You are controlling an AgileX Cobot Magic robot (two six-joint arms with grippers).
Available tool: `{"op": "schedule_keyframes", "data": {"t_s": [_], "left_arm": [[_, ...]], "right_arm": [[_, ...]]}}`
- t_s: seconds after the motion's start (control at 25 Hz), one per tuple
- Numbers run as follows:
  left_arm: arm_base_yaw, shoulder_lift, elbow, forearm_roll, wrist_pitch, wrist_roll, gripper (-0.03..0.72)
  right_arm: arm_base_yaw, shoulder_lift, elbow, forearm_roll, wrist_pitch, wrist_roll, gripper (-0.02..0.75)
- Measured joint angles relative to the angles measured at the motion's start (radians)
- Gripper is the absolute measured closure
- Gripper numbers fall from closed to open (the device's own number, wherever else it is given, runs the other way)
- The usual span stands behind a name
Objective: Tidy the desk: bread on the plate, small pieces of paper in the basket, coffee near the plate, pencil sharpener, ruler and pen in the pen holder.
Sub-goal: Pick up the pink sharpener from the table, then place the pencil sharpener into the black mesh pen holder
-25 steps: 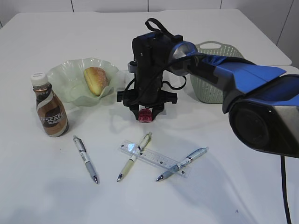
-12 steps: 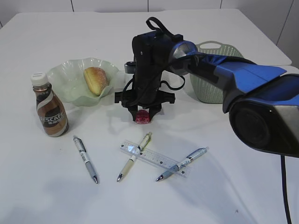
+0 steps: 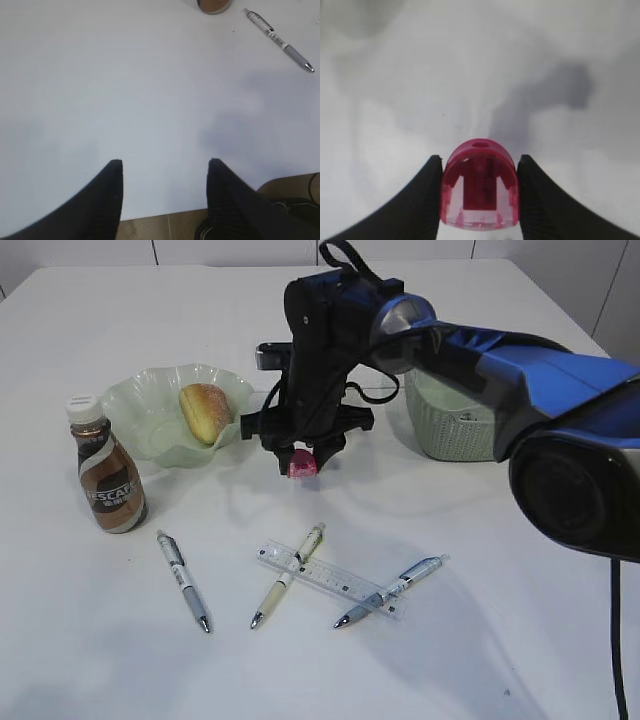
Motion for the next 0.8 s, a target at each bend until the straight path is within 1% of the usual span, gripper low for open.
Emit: {"op": "schedule_keyframes", "data": {"t_s": [0.2, 0.4, 0.6, 0.8], "left_arm": [[0.0, 0.0, 0.0, 0.0, -0.002, 0.0, 0.312], [0.0, 0.0, 0.0, 0.0, -0.032, 0.0, 0.312], [0.0, 0.0, 0.0, 0.0, -0.076, 0.0, 0.321], [0.0, 0.0, 0.0, 0.0, -0.117, 0.0, 0.331]], "right_arm": [[0.002, -0.052, 0.0, -0.01, 0.004, -0.024, 0.395], [0.002, -0.125, 0.0, -0.069, 0.01, -0.028, 0.395], [0.002, -0.198, 0.0, -0.155, 0.019, -0.028, 0.395], [0.006, -0.253, 0.0, -0.186, 0.02, -0.031, 0.395]]}}
